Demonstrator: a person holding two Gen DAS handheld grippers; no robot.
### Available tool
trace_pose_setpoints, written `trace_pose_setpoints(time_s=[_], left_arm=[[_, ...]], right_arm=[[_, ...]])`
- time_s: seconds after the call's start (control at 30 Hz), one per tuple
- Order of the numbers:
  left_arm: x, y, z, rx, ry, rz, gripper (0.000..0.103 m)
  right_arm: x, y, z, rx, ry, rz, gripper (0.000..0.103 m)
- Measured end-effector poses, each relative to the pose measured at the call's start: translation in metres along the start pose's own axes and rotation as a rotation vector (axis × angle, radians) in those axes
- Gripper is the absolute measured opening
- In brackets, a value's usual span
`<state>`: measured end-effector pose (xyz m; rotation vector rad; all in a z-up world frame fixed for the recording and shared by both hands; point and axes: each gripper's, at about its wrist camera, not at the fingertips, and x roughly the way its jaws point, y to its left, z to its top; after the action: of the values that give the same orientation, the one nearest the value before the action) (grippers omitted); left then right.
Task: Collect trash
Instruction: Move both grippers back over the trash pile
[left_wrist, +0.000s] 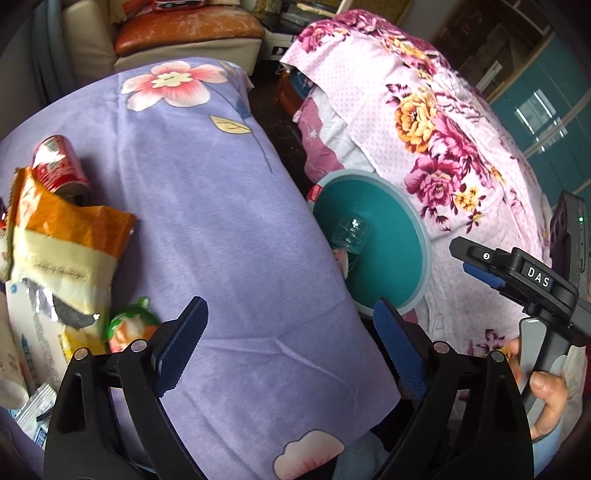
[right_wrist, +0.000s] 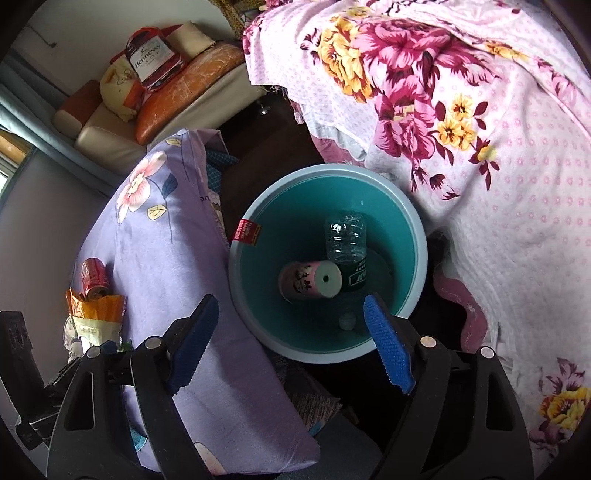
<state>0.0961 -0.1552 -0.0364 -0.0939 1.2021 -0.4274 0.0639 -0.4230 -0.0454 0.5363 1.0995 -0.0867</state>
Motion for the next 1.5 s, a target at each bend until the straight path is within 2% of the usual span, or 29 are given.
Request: trace_pose_setpoints(time_s=[0.3,0.53,0.83,1.0,1.2,1.5], left_arm=[[-0.041,0.035,-0.019,-0.048,-0.073,-0.013,0.092],[-0.075,0.075,-0.038,-0.119,-0.125,0.017,0.093],[-0.121,0.145,-0.067,-0.245,-0.201,0.073,0.095],[-0.133,0.187,-0.09,-0.324,-0.21,0.111,0.095],[-0.138,0.228,-0.116,-0.411,-0.203,0.136,0.095],[-0.134,0.252,-0.137,-0.469,-0.185,0.156,0.095]], right_arm=[[-0.019,0.041,-0.015,-0.066,-0.009,-0.006,0.078],[-0.02,0.084,-0.032,-0.151,0.011,0.007,0.08],[-0.012,0.142,-0.057,-0.267,0.066,0.046,0.08],[0.001,0.171,-0.079,-0.323,0.13,0.072,0.08],[0.027,0.213,-0.126,-0.441,0.277,0.139,0.08],[0.05,0.273,-0.189,-0.635,0.379,0.181,0.08]])
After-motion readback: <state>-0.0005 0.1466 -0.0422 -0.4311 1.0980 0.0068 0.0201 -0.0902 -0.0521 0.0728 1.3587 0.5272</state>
